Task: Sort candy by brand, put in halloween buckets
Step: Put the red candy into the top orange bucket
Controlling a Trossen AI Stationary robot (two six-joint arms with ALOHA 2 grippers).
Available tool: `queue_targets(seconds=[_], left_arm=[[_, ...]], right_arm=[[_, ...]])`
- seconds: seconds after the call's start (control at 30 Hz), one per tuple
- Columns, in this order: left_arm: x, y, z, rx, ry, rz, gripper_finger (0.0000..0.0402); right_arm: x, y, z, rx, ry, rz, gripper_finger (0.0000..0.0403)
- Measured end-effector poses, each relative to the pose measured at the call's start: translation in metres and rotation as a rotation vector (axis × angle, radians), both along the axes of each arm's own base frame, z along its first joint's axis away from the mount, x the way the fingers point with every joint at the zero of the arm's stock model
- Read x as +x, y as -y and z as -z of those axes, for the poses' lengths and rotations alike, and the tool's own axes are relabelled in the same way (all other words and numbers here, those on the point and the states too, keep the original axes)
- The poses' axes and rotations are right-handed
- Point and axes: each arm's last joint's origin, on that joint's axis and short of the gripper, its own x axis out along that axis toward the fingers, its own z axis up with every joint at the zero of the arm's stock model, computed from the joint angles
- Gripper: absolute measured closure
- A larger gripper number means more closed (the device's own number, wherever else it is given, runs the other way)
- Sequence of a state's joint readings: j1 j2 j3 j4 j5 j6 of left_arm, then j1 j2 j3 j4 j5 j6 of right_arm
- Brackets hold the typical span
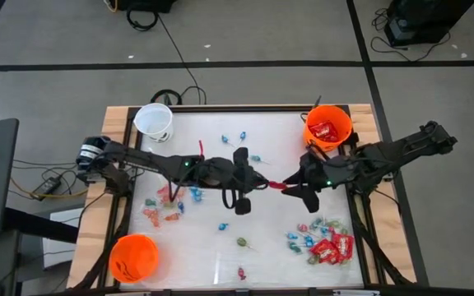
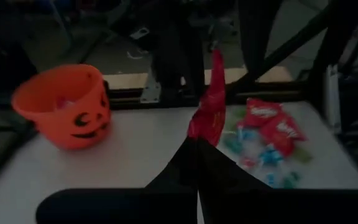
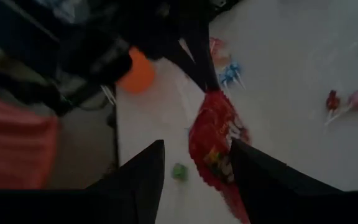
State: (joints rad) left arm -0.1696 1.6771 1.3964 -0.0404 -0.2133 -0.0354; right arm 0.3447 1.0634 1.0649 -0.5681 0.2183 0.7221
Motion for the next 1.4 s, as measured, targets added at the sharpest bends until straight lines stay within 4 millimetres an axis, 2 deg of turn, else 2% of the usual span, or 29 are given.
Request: queue_targets(seconds=[0.2,0.3,0.43,0.47,0.63,0.8,0.9,1.07,1.2,1.4], left_arm=[[0.000,-0.001,-0.001,-0.096,0.006,0.016,0.0400],[0.000,-0.001,-0.001,-0.139,0.006,0.013,0.0400],[0.000,-0.003,-0.001,-0.221,0.007,-0.010,0.0396],[0.001,-0.005,-0.001,-0.253,0.005,-0.014,0.0391],[0.000,-0.018,0.003,-0.359,-0.049,-0.037,0.0338],[-0.006,-0.035,0.007,-0.385,-0.142,-0.068,0.0273],[-0.014,-0.046,0.005,-0.372,-0.183,-0.105,0.0253],[-0.027,-0.069,-0.012,-0.294,-0.146,-0.122,0.0253],[-0.042,-0.095,-0.022,-0.257,-0.158,-0.142,0.0260],[-0.060,-0.135,-0.027,-0.252,-0.191,-0.121,0.0261]], right_arm=[[0.005,0.000,0.005,-0.099,-0.013,0.007,0.0222],[0.006,0.000,0.006,-0.108,-0.020,0.013,0.0263],[0.007,0.001,0.006,-0.125,-0.022,0.003,0.0364],[0.007,0.001,0.007,-0.131,-0.022,0.000,0.0377],[0.008,0.013,0.009,-0.108,-0.057,0.074,0.0383],[0.006,0.046,0.019,-0.094,-0.190,0.266,0.0385],[-0.001,0.071,0.026,-0.090,-0.295,0.419,0.0385],[-0.021,0.115,0.033,-0.161,-0.448,0.740,0.0387],[-0.033,0.146,0.034,-0.187,-0.521,0.805,0.0388],[-0.053,0.180,0.035,-0.144,-0.572,0.948,0.0389]])
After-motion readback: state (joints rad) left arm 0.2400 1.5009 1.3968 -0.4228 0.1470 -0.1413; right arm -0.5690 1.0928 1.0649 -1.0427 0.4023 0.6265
